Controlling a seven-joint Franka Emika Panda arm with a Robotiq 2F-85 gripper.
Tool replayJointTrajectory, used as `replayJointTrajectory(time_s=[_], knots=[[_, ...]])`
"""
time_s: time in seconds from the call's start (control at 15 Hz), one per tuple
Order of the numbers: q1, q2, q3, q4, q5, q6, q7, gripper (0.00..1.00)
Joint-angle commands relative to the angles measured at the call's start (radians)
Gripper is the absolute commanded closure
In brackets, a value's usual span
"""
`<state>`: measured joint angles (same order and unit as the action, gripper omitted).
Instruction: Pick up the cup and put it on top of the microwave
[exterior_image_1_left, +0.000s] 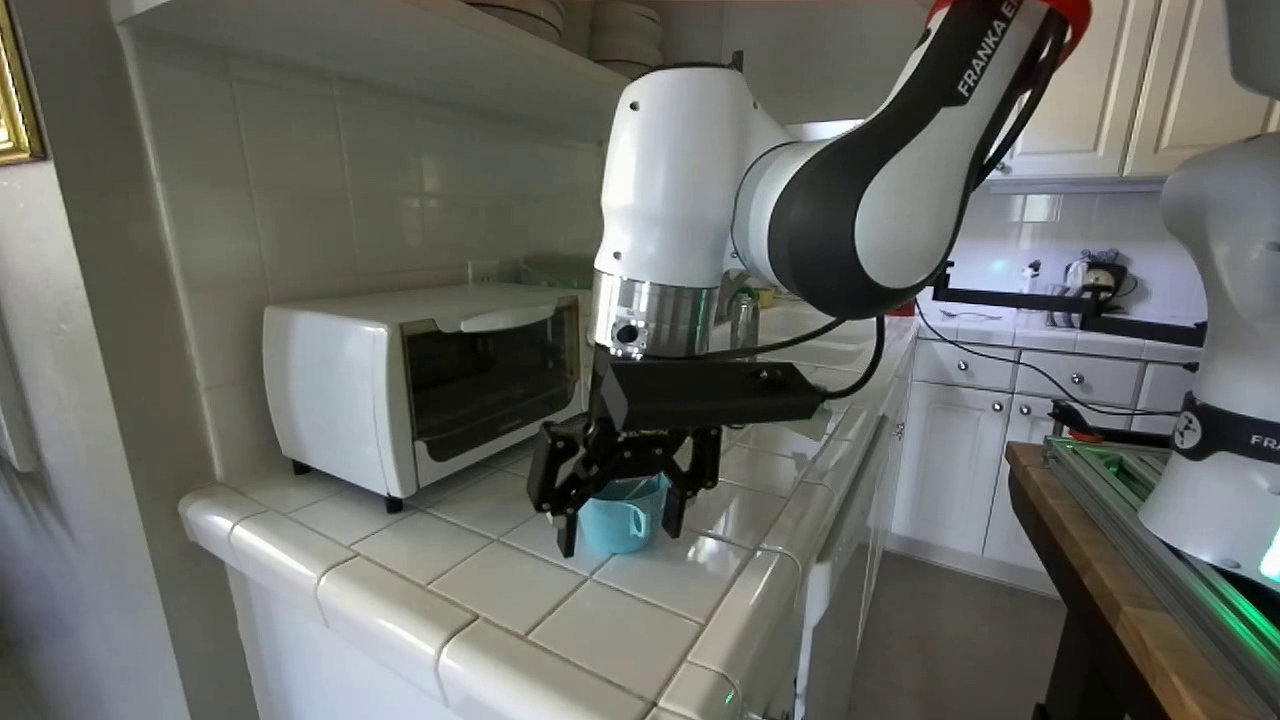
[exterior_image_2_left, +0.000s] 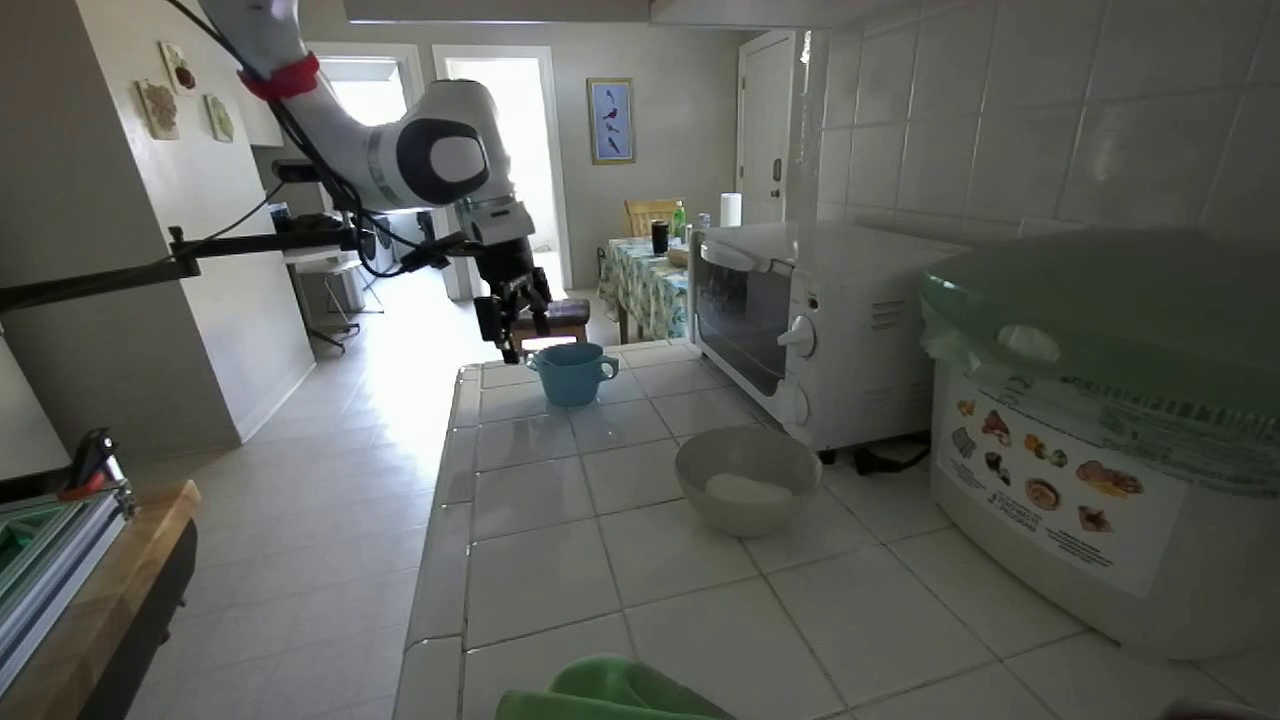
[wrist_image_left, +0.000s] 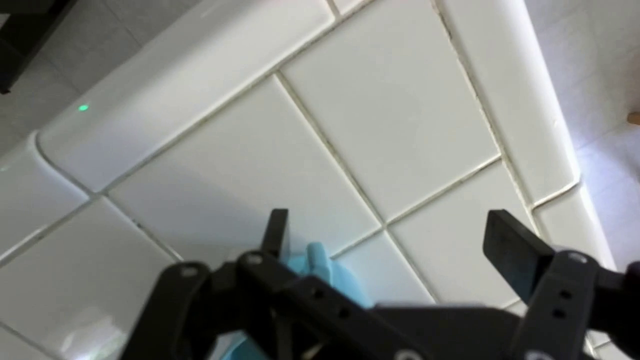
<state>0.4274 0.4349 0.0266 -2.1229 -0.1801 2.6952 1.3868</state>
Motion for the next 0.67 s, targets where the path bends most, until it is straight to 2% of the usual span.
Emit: replayJointTrajectory(time_s=[0.0, 0.27, 0.33, 0.47, 0.53, 0.6], knots=[[0.018, 0.007, -0.026, -0.008, 0.000, 0.000, 0.058, 0.00], [0.017, 0.009, -0.048, 0.001, -0.008, -0.051, 0.079, 0.00], [0.015, 0.008, -0.049, 0.008, -0.010, -0.065, 0.075, 0.03], [0.016, 0.007, -0.049, 0.025, -0.016, -0.090, 0.076, 0.28], [0.018, 0.006, -0.049, 0.032, -0.020, -0.099, 0.079, 0.29], [0.018, 0.006, -0.047, 0.041, -0.023, -0.110, 0.079, 0.36]])
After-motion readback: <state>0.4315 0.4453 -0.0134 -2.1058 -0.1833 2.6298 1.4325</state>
